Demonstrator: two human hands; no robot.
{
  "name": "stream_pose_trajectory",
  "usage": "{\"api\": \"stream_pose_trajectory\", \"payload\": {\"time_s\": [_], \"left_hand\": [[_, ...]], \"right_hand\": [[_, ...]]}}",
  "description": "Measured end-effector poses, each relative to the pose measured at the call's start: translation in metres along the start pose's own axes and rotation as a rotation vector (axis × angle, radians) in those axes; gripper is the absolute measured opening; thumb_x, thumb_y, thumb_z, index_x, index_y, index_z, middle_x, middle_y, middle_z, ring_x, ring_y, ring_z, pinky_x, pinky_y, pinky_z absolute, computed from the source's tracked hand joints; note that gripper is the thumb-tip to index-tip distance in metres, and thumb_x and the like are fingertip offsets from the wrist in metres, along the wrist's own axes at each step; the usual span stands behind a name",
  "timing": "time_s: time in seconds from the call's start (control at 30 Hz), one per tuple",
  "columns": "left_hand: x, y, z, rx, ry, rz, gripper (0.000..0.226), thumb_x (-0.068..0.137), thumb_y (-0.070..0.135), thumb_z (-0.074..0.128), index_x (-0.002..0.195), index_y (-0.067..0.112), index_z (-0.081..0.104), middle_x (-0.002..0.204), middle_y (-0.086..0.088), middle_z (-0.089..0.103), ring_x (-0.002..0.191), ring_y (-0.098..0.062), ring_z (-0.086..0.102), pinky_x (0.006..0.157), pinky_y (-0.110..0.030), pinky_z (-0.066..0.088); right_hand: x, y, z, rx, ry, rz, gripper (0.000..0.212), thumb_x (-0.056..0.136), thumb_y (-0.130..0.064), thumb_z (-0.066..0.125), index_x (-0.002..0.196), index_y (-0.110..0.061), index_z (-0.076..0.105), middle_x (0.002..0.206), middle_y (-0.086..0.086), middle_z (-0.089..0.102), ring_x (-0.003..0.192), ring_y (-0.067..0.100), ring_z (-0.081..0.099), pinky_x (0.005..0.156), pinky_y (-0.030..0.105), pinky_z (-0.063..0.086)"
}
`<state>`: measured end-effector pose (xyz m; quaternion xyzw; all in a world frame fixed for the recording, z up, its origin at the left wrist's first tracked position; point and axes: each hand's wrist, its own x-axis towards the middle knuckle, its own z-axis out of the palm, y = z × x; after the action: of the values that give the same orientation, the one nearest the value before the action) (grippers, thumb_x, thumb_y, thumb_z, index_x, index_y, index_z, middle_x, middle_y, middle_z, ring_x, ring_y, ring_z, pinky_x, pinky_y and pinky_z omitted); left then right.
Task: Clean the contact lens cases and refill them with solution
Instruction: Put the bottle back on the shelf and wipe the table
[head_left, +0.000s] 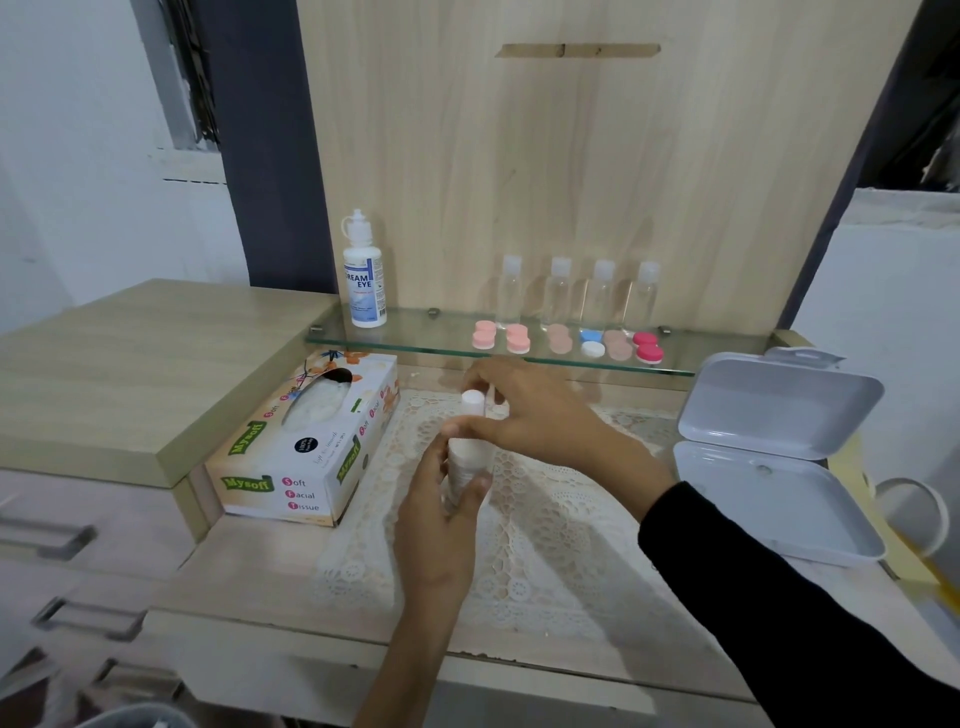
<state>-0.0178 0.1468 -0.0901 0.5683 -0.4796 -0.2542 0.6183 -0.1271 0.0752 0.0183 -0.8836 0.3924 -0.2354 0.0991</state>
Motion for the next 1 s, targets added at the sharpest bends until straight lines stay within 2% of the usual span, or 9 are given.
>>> {"api": "stream_pose_trajectory", "payload": {"time_s": [0.07, 0.17, 0.27, 0.4, 0.5, 0.6, 0.7, 0.83, 1.0], "left_hand": [[0.001, 0.0, 0.001, 0.004, 0.0, -0.006, 0.054, 0.086, 0.03, 0.067, 0.135, 0.036, 0.047, 0.124, 0.019, 0.058, 0.118, 0.003, 0.05, 0.084, -0.006, 0.037], [0.001, 0.0, 0.001, 0.009, 0.001, -0.009, 0.055, 0.086, 0.031, 0.067, 0.136, 0.036, 0.046, 0.125, 0.019, 0.057, 0.117, 0.001, 0.05, 0.086, -0.013, 0.037], [0.001, 0.0, 0.001, 0.015, 0.003, -0.001, 0.054, 0.085, 0.033, 0.066, 0.135, 0.037, 0.047, 0.123, 0.023, 0.057, 0.115, 0.004, 0.05, 0.086, -0.013, 0.037], [-0.001, 0.002, 0.0, 0.009, 0.005, 0.005, 0.052, 0.085, 0.032, 0.066, 0.133, 0.041, 0.047, 0.119, 0.028, 0.056, 0.111, 0.011, 0.049, 0.083, -0.009, 0.036], [-0.001, 0.002, 0.0, 0.025, 0.007, 0.009, 0.051, 0.085, 0.033, 0.066, 0.132, 0.041, 0.047, 0.117, 0.028, 0.056, 0.111, 0.008, 0.051, 0.084, -0.012, 0.038], [0.0, 0.0, 0.001, 0.03, 0.007, 0.006, 0.053, 0.085, 0.033, 0.066, 0.134, 0.039, 0.047, 0.118, 0.026, 0.057, 0.113, 0.006, 0.051, 0.086, -0.013, 0.038], [0.001, -0.001, 0.0, 0.032, 0.005, 0.008, 0.055, 0.085, 0.032, 0.067, 0.136, 0.037, 0.046, 0.123, 0.024, 0.057, 0.114, 0.006, 0.05, 0.087, -0.01, 0.036], [-0.001, 0.001, 0.0, 0.026, 0.003, 0.014, 0.053, 0.085, 0.029, 0.067, 0.133, 0.04, 0.047, 0.12, 0.026, 0.057, 0.11, 0.016, 0.048, 0.084, -0.004, 0.035], [-0.001, 0.004, 0.0, 0.017, 0.007, 0.012, 0.052, 0.085, 0.028, 0.067, 0.125, 0.051, 0.043, 0.112, 0.036, 0.054, 0.106, 0.021, 0.046, 0.083, -0.008, 0.036]], "right_hand": [[-0.004, 0.007, 0.003, 0.221, -0.066, 0.012, 0.043, 0.088, -0.042, 0.065, 0.128, -0.026, 0.056, 0.122, -0.012, 0.059, 0.101, 0.005, 0.054, 0.08, 0.018, 0.04], [-0.007, 0.013, 0.012, 0.363, -0.062, 0.044, 0.028, 0.092, -0.022, 0.063, 0.12, -0.021, 0.063, 0.118, -0.008, 0.064, 0.104, 0.005, 0.056, 0.085, 0.021, 0.039], [-0.011, 0.014, 0.019, 0.478, 0.012, 0.089, 0.016, 0.088, -0.023, 0.069, 0.102, -0.013, 0.067, 0.103, -0.004, 0.068, 0.098, 0.007, 0.06, 0.086, 0.029, 0.045], [-0.012, 0.012, 0.025, 0.566, 0.12, 0.129, 0.02, 0.077, -0.026, 0.08, 0.083, -0.026, 0.061, 0.089, -0.014, 0.063, 0.093, 0.007, 0.059, 0.077, 0.022, 0.042], [-0.013, 0.013, 0.026, 0.59, 0.096, 0.132, 0.025, 0.08, -0.029, 0.078, 0.099, -0.027, 0.064, 0.105, -0.012, 0.063, 0.102, 0.008, 0.058, 0.081, 0.024, 0.045], [-0.015, 0.013, 0.024, 0.634, 0.059, 0.111, 0.028, 0.089, -0.025, 0.068, 0.118, -0.024, 0.066, 0.12, -0.007, 0.063, 0.111, 0.01, 0.057, 0.093, 0.034, 0.049], [-0.016, 0.011, 0.024, 0.648, 0.105, 0.134, 0.022, 0.089, -0.022, 0.068, 0.111, -0.018, 0.07, 0.113, -0.004, 0.066, 0.109, 0.014, 0.06, 0.095, 0.044, 0.049], [-0.012, 0.011, 0.027, 0.655, 0.159, 0.165, 0.019, 0.082, -0.021, 0.076, 0.098, -0.014, 0.071, 0.101, -0.005, 0.068, 0.102, 0.017, 0.062, 0.092, 0.049, 0.049], [-0.013, 0.01, 0.031, 0.655, 0.2, 0.183, 0.018, 0.077, -0.025, 0.08, 0.091, -0.019, 0.071, 0.095, -0.012, 0.067, 0.097, 0.012, 0.061, 0.086, 0.039, 0.049]]}}
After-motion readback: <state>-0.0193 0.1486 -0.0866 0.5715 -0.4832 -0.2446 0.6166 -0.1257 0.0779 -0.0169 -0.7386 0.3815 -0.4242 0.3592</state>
